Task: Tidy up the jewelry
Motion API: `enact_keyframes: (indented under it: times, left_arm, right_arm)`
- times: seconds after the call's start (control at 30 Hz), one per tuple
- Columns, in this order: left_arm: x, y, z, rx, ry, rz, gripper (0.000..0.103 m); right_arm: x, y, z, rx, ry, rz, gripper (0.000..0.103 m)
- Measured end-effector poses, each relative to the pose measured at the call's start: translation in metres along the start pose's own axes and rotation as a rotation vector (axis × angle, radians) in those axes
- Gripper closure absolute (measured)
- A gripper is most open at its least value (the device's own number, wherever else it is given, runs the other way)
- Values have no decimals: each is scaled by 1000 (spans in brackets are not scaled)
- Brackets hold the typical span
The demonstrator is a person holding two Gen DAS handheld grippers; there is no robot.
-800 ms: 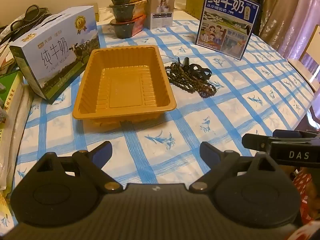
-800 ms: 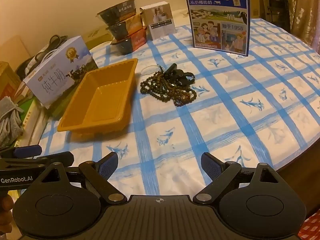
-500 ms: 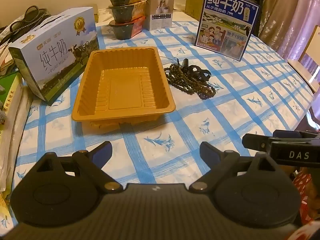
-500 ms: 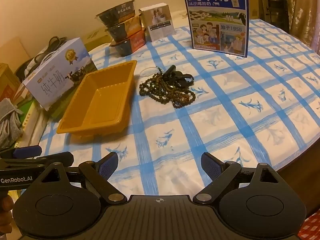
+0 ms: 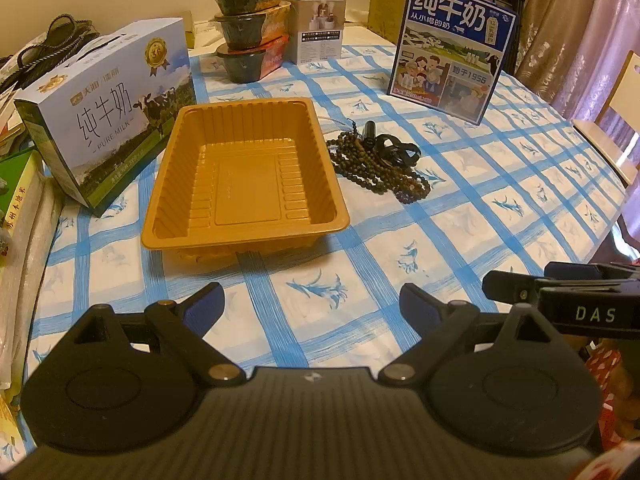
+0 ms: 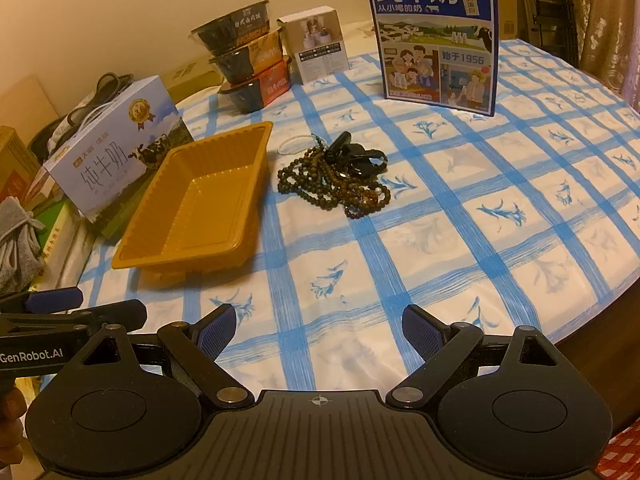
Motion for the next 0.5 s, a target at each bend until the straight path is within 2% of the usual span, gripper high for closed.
enact_keyframes:
  times: [0.5]
  left_arm:
    - [2, -1, -1, -7, 4, 0, 9]
  right_arm:
    - [0, 1, 1, -1, 0, 1, 13]
Point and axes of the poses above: each gripper's, at about its wrist camera, not at the fingertips, and z roughly against the way its jaws point, x to its left, y to its underside, the point moved 7 cm from there along -z, roughly the way its jaws point, and after that the axes turned 8 degrees about x, right-handed, at the moved point
